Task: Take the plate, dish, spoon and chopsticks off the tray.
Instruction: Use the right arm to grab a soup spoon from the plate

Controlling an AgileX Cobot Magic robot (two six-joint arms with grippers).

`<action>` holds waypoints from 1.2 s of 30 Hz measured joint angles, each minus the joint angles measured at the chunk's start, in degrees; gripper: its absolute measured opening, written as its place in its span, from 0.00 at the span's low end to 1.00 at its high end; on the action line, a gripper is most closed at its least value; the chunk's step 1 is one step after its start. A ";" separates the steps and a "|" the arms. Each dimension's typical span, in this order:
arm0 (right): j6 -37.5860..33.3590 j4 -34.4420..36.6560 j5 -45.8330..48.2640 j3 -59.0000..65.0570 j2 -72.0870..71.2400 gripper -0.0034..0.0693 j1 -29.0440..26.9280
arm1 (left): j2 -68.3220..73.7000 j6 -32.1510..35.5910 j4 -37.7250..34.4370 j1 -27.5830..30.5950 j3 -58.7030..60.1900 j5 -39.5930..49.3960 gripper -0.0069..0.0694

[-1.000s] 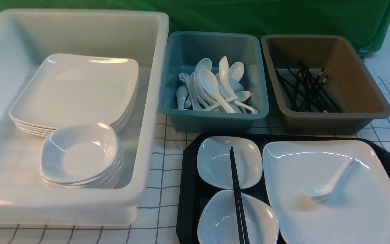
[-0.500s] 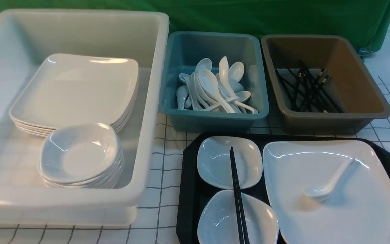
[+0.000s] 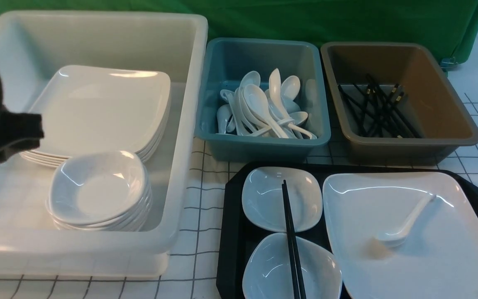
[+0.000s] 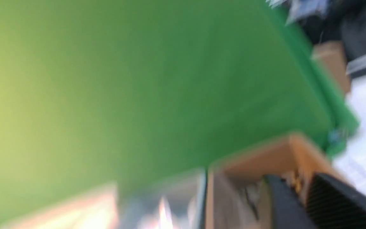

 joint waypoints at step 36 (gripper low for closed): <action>-9.86 -6.88 32.30 -45.02 91.53 0.74 0.91 | 39.59 7.70 7.00 -48.96 -28.64 3.12 0.09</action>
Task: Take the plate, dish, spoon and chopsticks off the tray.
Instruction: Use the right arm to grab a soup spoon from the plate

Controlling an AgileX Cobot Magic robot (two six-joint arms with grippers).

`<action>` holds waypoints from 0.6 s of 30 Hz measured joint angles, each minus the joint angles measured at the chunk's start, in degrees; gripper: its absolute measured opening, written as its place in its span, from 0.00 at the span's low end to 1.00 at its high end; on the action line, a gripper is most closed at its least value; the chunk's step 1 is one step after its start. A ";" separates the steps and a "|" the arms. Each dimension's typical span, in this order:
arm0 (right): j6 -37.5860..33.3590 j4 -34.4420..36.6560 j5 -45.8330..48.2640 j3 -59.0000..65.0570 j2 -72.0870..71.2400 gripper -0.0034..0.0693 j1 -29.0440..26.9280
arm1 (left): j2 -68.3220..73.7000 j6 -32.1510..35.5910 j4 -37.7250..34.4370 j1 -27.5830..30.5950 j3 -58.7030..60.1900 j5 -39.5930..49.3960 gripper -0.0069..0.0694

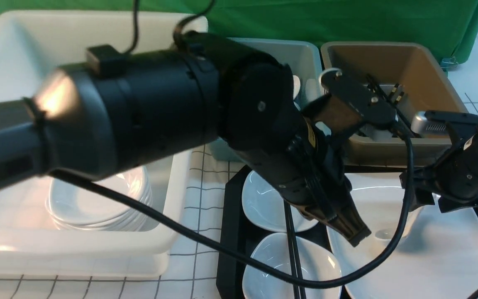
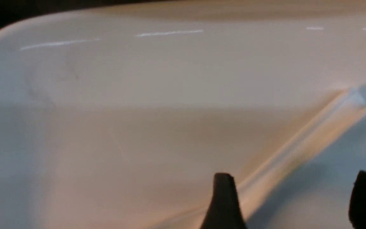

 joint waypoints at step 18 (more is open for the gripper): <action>-0.44 -0.14 0.69 -0.27 3.90 0.14 -0.04 | 0.67 -1.70 1.29 0.00 0.00 -10.99 0.09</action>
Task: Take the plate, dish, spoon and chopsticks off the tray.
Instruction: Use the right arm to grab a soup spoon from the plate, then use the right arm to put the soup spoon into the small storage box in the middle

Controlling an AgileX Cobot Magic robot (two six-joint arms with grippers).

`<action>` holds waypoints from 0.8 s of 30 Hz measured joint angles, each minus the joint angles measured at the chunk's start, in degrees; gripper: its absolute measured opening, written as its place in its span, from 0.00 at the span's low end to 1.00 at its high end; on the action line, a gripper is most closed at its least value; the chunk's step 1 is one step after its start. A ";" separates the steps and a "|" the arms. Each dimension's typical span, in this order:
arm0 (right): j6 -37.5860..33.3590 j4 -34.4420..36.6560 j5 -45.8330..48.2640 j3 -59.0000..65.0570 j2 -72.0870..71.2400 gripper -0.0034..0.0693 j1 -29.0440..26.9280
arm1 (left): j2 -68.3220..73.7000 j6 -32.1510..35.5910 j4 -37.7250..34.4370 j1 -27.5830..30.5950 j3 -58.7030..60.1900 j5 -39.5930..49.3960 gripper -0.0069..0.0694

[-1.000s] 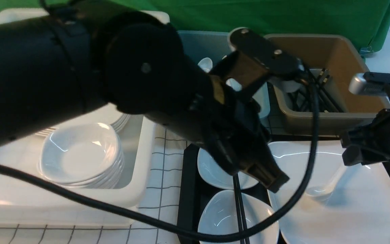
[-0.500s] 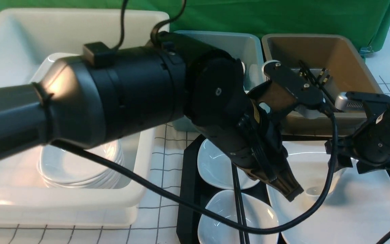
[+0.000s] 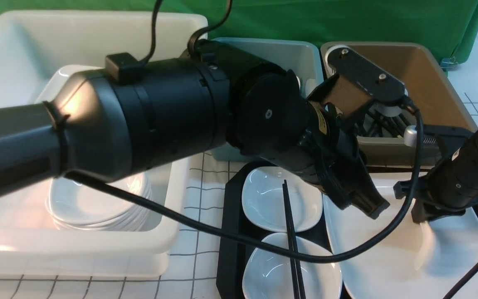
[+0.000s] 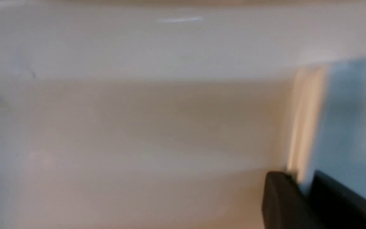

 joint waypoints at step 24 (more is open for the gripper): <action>-21.78 30.00 0.89 -28.67 -4.18 0.14 8.30 | -8.90 -15.40 -0.32 20.31 0.00 12.56 0.09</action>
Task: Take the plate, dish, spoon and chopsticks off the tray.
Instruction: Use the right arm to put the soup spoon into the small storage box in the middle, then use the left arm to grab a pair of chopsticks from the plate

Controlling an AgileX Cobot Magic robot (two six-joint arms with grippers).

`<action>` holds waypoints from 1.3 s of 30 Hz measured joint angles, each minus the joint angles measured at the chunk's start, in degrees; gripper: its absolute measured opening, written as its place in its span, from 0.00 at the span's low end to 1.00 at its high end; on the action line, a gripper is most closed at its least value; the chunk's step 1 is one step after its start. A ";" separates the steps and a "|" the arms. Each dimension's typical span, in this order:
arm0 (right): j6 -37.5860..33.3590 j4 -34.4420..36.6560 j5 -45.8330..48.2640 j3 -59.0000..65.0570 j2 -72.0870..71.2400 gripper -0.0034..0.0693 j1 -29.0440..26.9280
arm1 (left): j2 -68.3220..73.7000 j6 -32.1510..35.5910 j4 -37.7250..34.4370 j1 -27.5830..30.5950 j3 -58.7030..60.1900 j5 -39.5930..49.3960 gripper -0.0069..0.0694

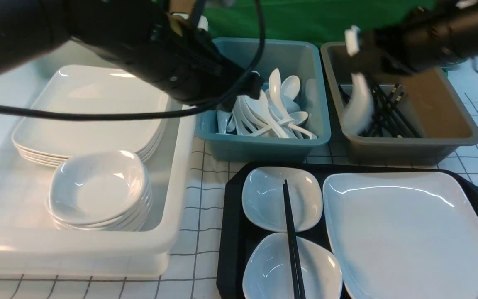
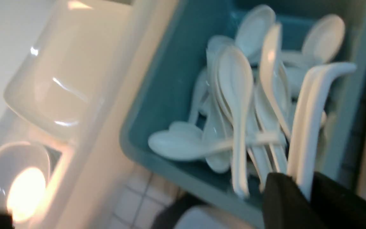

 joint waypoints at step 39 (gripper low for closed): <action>4.68 -16.79 19.69 9.29 -23.20 0.06 -9.92 | 19.74 -22.57 4.96 -21.53 -0.02 7.82 0.77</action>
